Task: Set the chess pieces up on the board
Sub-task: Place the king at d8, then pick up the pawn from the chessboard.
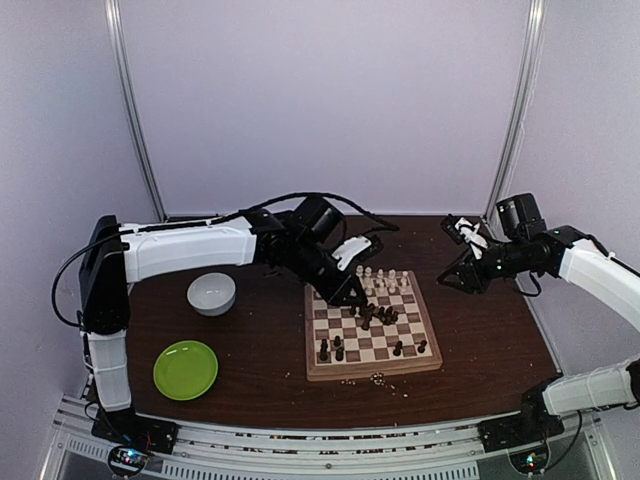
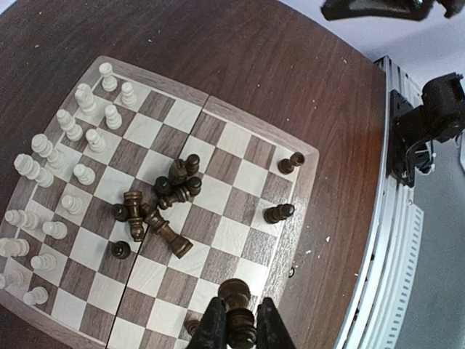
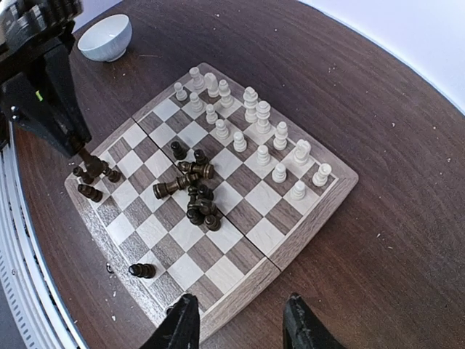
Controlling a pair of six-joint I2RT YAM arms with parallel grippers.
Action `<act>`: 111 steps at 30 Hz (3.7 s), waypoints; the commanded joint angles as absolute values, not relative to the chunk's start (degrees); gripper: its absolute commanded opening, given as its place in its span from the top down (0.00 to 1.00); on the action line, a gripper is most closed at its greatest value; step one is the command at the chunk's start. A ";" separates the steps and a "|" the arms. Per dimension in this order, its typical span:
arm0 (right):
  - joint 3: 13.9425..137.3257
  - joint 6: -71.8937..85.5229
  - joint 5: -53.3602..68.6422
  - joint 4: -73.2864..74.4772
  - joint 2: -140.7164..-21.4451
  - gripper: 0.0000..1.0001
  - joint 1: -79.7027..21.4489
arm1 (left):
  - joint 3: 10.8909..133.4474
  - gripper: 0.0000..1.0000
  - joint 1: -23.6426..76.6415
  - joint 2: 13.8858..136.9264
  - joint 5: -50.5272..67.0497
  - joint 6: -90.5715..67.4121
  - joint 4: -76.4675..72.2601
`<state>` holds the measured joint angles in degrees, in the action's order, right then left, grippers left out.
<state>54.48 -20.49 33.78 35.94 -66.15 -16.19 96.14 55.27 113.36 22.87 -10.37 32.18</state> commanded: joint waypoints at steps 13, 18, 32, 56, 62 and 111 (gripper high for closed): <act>54.63 -20.70 29.38 33.71 -67.07 0.60 -15.73 | 112.83 0.96 64.71 123.20 8.08 2.87 45.36; 54.49 -21.08 29.26 33.90 -67.19 0.60 -15.63 | 115.31 0.97 65.08 126.72 8.40 3.08 45.47; 55.11 -21.97 30.28 34.97 -69.08 0.61 -15.64 | 117.18 0.96 66.13 131.53 8.99 4.45 46.71; 55.25 -22.48 31.11 35.65 -70.00 0.61 -15.64 | 118.87 0.96 67.37 134.33 9.19 5.96 48.52; 55.36 -22.51 31.35 35.85 -70.31 0.61 -15.64 | 118.85 0.95 67.50 134.73 9.25 5.98 48.52; 56.01 -22.84 33.55 37.06 -73.29 0.63 -15.64 | 113.25 0.62 55.52 124.75 1.68 -13.00 40.03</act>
<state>54.50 -22.46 32.45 36.64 -72.34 -15.99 113.86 55.35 122.76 1.30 -10.31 42.89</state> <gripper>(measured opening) 0.378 0.374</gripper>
